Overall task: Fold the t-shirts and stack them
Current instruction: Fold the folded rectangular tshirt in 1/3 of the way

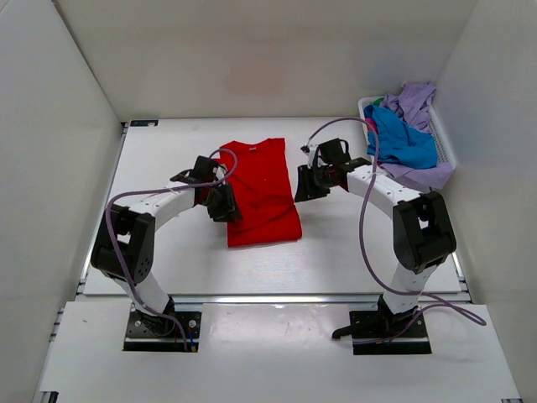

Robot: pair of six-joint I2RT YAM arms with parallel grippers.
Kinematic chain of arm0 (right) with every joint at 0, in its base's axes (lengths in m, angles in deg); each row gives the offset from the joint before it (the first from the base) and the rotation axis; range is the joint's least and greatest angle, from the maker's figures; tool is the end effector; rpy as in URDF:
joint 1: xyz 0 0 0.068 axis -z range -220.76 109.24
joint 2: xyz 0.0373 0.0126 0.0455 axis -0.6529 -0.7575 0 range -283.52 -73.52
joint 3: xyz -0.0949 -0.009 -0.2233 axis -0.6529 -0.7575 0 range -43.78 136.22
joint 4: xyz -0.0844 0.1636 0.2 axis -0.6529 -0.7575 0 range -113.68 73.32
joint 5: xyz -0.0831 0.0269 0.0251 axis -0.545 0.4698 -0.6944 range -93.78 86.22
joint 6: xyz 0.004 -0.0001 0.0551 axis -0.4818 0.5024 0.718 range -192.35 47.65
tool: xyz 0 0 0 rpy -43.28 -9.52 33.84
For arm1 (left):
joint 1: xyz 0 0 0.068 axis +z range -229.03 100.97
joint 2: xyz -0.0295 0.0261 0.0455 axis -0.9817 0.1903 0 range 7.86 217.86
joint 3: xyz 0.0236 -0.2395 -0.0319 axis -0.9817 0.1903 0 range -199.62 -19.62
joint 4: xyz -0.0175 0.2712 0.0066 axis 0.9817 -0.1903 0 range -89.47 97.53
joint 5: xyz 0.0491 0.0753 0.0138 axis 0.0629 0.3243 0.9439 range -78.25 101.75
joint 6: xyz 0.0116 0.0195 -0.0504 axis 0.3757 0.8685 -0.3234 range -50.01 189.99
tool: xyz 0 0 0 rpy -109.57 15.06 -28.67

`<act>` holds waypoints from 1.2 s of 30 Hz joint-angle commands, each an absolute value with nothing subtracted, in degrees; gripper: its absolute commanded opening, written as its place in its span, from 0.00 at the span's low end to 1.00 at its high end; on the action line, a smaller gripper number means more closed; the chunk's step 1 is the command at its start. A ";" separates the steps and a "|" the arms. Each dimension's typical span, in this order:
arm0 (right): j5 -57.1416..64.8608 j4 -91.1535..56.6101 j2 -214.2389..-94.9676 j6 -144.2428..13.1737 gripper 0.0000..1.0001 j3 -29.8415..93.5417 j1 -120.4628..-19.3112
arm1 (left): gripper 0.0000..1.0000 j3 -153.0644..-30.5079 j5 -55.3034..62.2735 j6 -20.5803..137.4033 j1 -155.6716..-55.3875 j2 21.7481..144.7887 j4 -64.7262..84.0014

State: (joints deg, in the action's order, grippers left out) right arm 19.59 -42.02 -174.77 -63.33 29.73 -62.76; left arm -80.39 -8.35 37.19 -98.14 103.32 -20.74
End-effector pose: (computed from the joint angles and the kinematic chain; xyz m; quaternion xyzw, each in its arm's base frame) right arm 0.3514 0.1582 0.1891 -0.1688 0.9157 0.2680 0.2474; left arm 0.3138 -0.1223 0.1515 -0.0736 0.9554 -0.2532 0.1327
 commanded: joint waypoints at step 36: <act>20.83 -39.26 -167.48 -63.91 0.28 22.84 -61.77 | 0.15 -80.61 9.81 39.49 -107.42 102.52 -24.72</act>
State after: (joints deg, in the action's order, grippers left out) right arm 20.27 -40.71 -170.36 -62.98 22.96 -62.41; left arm -78.40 8.61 39.56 -107.21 103.39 -25.28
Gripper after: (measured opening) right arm 0.274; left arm 0.194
